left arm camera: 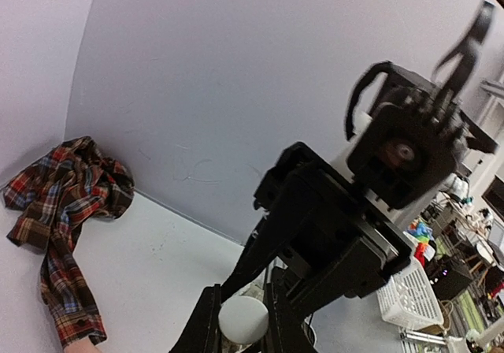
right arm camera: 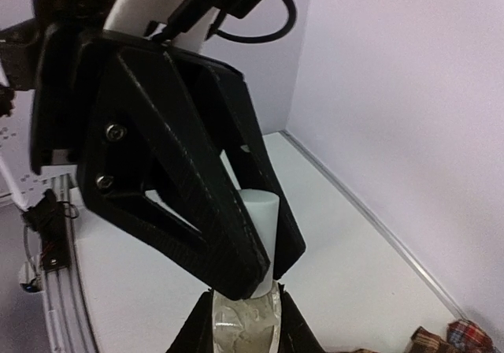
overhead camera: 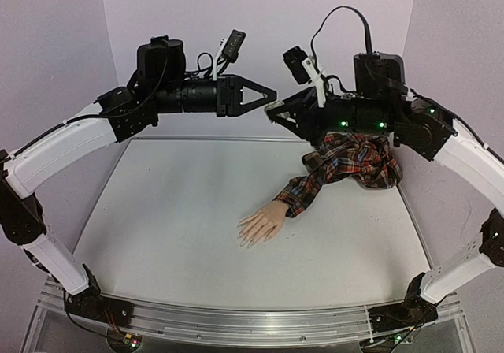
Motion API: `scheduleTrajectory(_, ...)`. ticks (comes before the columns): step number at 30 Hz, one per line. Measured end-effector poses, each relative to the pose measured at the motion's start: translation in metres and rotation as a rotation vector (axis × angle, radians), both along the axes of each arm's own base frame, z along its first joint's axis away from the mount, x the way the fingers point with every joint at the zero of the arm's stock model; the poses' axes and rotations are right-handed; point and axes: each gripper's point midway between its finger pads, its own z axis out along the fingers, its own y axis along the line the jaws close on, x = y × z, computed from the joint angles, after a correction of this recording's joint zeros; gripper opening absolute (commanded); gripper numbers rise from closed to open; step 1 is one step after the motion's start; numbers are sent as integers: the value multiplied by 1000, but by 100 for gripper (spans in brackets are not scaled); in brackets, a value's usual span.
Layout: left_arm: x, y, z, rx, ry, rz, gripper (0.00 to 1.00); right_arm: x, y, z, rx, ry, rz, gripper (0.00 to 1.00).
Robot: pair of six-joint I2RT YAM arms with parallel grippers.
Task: Paint the nails
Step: Screw the nail polish bottle cap onto the nail polish bottle.
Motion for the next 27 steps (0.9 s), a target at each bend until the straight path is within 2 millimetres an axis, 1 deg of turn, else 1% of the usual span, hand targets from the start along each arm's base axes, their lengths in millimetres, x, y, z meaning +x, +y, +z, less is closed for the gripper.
scheduleTrajectory(4,-28,6,16,-48,-66,-131,0,-29,3,16,74,65,199,0)
scheduleTrajectory(8,-59,20,45,-146,-149,-264,0,-60,18,45,161,159,422,0)
scheduleTrajectory(11,-79,33,69,-225,-219,-341,0,-79,29,68,231,192,579,0)
scheduleTrajectory(14,-93,40,81,-270,-260,-399,0,-93,36,81,266,222,705,0)
scheduleTrajectory(19,-108,49,91,-308,-296,-471,0,-107,45,92,284,250,877,0)
scheduleTrajectory(25,-120,50,88,-305,-293,-541,0,-118,46,90,271,273,973,0)
scheduleTrajectory(26,-120,49,87,-300,-288,-543,0,-119,46,89,270,275,979,3)
scheduleTrajectory(27,-120,49,87,-291,-280,-541,0,-119,46,88,268,275,981,10)
